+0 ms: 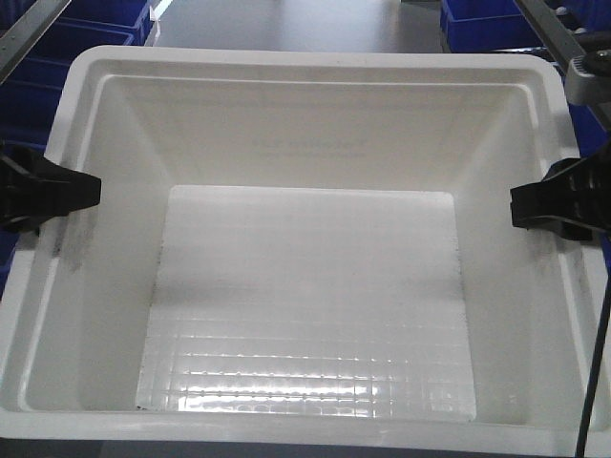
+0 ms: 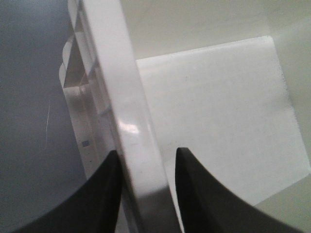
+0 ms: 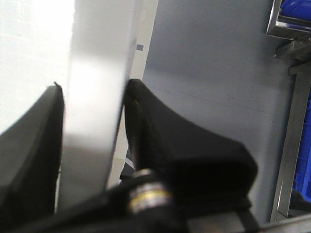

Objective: Move bin from left to right shelf

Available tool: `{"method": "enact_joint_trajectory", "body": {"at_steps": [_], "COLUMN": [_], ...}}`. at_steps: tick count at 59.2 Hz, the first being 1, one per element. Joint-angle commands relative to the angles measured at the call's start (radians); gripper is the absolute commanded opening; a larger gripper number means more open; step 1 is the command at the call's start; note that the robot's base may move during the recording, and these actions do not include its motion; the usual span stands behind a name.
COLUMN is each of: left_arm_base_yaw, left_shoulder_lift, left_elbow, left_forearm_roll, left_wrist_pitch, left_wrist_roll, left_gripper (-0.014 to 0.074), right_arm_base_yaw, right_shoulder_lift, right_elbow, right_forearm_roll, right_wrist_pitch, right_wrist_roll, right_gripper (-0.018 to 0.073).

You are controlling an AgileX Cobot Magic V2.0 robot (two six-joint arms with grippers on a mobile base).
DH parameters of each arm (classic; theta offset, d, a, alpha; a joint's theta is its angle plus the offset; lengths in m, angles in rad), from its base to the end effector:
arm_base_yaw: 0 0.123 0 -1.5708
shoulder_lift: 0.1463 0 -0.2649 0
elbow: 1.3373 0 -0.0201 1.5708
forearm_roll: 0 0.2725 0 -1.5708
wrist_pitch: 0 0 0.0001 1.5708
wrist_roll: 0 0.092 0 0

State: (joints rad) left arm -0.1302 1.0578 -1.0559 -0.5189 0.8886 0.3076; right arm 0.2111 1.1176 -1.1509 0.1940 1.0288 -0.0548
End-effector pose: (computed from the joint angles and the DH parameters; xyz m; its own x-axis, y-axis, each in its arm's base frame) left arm 0.2312 -0.0660 0.3566 -0.6786 0.0535 -0.7325 0.3778 0.8807 -0.2857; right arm 0.2358 0.0661 0.3571 -0.7792 -0.1204 -0.6151 -0.2714 0.9494 0.1579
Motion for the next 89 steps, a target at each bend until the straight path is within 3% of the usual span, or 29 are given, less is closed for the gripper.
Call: {"method": "enact_joint_trajectory", "body": {"at_steps": [1,89], "left_arm_base_yaw": [-0.012,-0.012], "left_shoulder_lift": [-0.025,-0.025], "left_elbow": [-0.049,-0.049], "left_forearm_roll": [-0.115,-0.115], "left_wrist_pitch": [-0.049,-0.049], "left_wrist_roll": [0.039,0.039], "left_gripper": [-0.0004,-0.0004], "right_arm_base_yaw": [0.008,0.008], "right_shoulder_lift": [-0.030,-0.030], "right_elbow": [-0.045,-0.045], "right_forearm_roll": [0.082,0.083], "right_wrist_pitch": [-0.116,-0.116], "right_wrist_roll": [-0.033,-0.033], "right_gripper": [-0.0004,-0.0004]}}
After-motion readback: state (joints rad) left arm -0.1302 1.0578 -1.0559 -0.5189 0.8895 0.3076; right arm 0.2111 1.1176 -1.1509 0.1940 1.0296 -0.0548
